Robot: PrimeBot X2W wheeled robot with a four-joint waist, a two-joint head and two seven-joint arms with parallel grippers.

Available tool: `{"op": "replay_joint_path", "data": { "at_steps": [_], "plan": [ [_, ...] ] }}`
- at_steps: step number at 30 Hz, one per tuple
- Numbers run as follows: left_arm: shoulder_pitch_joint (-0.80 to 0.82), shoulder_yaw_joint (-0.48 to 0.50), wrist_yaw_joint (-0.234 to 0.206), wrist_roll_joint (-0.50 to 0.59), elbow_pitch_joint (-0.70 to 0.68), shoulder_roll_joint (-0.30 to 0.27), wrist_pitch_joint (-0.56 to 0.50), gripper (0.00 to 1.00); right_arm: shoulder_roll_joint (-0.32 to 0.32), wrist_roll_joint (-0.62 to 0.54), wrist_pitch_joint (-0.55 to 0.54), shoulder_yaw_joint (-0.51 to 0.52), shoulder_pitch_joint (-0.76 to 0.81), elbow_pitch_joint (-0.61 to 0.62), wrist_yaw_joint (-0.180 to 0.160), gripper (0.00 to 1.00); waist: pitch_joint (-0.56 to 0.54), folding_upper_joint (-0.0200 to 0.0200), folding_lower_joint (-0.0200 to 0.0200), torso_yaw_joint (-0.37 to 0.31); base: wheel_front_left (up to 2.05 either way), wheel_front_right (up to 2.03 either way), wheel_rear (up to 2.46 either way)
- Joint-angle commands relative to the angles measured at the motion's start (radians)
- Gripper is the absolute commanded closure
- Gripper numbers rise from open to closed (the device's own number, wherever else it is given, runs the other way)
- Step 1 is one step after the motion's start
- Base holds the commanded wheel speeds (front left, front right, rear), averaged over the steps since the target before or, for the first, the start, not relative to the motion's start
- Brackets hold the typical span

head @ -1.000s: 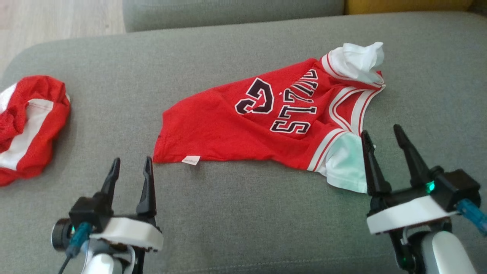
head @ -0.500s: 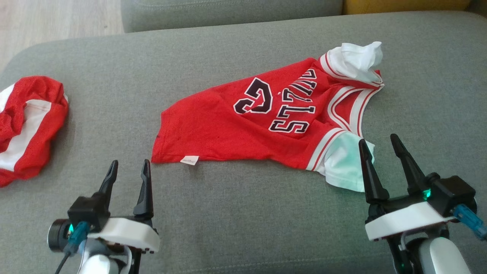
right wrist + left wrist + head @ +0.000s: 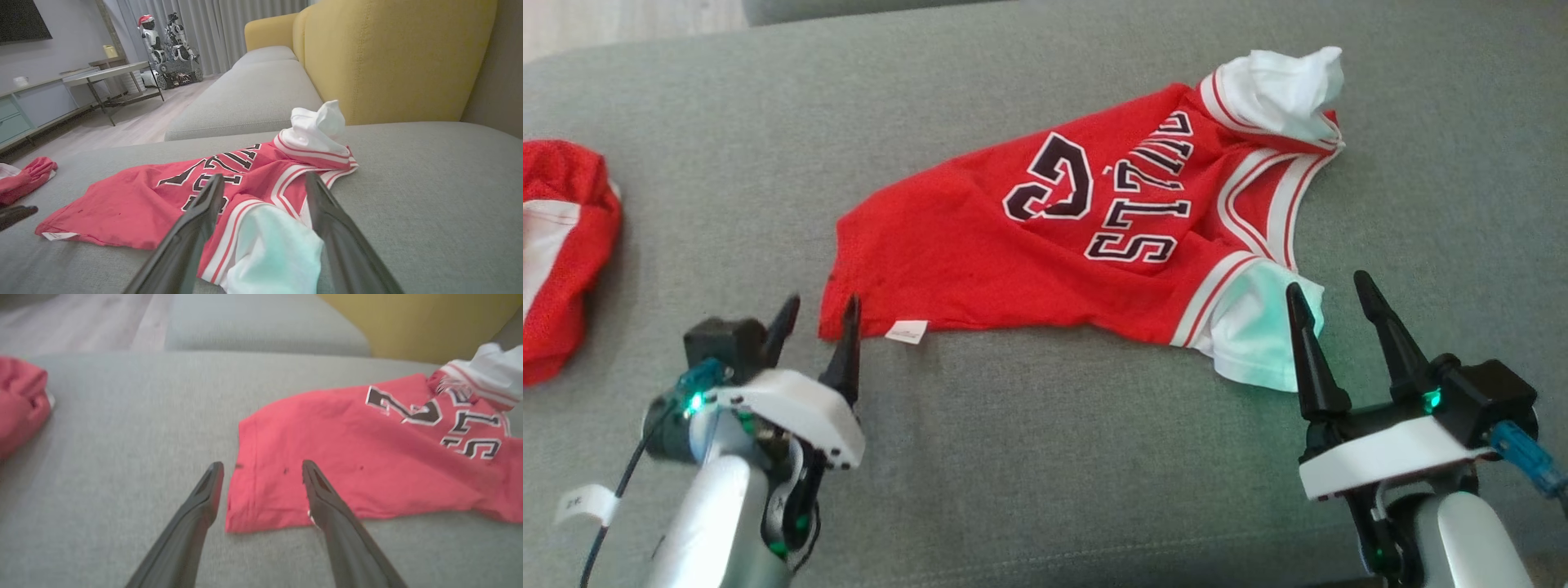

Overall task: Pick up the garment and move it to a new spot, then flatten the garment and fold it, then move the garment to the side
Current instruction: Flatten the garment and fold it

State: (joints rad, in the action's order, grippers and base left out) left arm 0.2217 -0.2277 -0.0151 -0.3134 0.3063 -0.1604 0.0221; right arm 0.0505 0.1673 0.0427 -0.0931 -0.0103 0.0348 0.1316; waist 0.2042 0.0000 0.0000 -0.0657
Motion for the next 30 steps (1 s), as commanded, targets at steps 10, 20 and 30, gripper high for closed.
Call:
{"op": "replay_joint_path", "data": {
  "at_steps": [10,20,30],
  "plan": [
    [0.08,0.051,0.045,-0.074,0.147,-0.017,-0.029,0.0,0.0,0.034,0.005,-0.019,-0.013,-0.012,-0.001,0.0,0.028,0.0,0.0,-0.032,0.0,0.0,0.0],
    [0.109,0.043,0.054,-0.068,0.202,-0.03,0.013,1.0,0.0,0.047,-0.048,0.019,0.049,-0.08,-0.001,0.0,0.026,0.0,0.0,-0.041,0.0,0.0,0.0],
    [0.125,0.032,0.051,-0.066,0.205,-0.033,0.043,1.0,0.0,0.087,-0.022,-0.013,-0.004,-0.249,-0.001,0.0,0.038,0.0,0.0,-0.032,0.0,0.0,0.0]
  ]
}}
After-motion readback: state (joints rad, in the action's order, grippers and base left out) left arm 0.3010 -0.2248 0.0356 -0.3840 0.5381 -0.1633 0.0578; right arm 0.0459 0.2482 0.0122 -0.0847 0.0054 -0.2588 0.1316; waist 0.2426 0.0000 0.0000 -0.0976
